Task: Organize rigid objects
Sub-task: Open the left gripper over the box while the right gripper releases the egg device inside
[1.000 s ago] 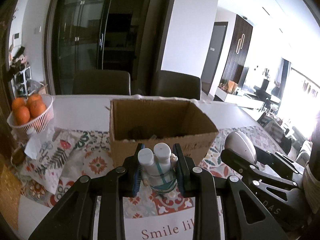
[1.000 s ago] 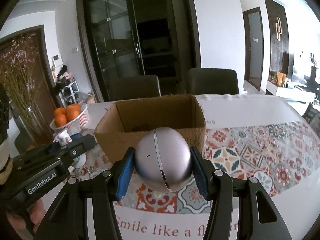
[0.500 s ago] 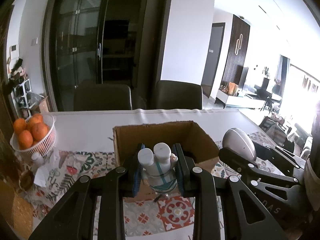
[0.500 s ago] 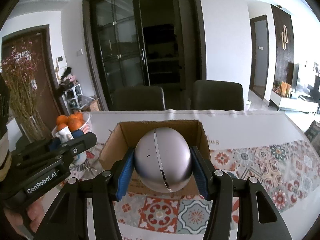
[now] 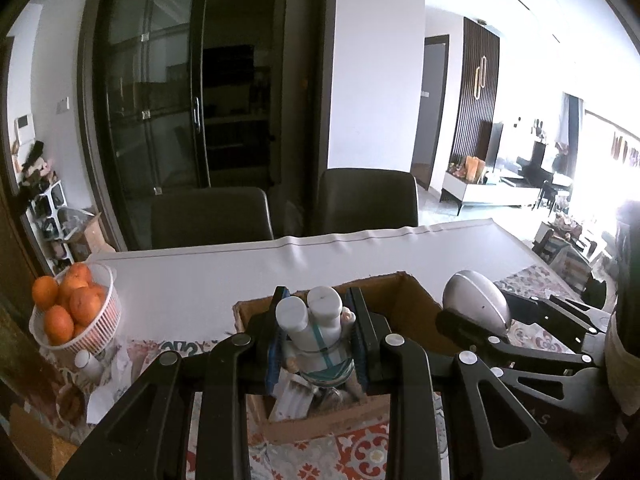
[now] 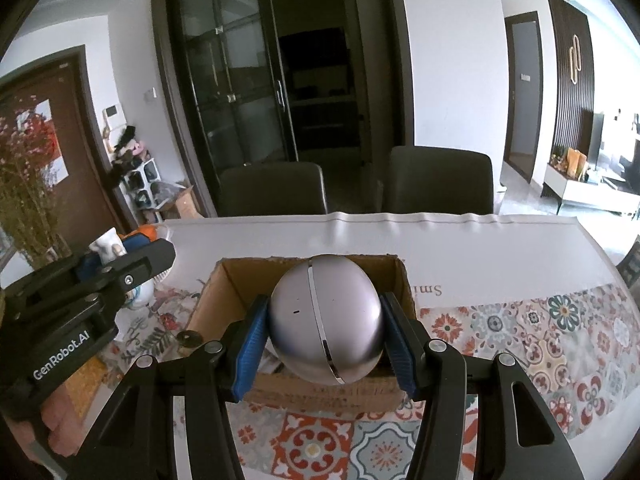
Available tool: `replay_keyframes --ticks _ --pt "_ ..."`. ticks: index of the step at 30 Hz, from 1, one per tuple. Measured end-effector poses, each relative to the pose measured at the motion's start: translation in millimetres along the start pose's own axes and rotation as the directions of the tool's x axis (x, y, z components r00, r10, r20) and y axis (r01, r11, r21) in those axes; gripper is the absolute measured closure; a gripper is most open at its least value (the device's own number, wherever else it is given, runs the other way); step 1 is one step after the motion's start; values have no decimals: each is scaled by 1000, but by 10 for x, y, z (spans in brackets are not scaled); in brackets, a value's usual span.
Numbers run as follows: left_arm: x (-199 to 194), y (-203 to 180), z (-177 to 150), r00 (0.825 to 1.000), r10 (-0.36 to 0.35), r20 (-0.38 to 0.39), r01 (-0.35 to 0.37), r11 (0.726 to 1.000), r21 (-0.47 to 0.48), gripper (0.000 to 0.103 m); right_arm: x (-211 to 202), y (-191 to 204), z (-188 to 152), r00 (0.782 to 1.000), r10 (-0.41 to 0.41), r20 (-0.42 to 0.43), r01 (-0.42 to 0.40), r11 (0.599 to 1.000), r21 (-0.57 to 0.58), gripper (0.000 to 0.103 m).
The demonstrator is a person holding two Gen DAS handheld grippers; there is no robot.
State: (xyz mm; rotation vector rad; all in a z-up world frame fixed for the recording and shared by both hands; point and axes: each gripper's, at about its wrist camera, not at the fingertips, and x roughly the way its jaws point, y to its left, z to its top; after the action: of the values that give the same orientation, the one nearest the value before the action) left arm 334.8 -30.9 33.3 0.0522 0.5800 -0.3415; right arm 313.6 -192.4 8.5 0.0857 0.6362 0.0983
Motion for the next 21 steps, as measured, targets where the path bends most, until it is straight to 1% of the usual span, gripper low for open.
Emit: replay_keyframes --ticks 7,12,16,21 --pt "227 50 47 999 26 -46 -26 1000 0 74 223 -38 103 998 -34 -52 33 999 -22 48" --pt "417 68 68 995 37 -91 -37 999 0 74 384 -59 121 994 -28 -104 25 999 -28 48" --pt "599 103 28 989 49 -142 -50 999 -5 74 500 -71 117 991 -35 -133 31 999 -35 48" --pt "714 140 -68 982 56 -179 -60 998 -17 73 631 -81 88 984 -45 -170 38 998 -42 48"
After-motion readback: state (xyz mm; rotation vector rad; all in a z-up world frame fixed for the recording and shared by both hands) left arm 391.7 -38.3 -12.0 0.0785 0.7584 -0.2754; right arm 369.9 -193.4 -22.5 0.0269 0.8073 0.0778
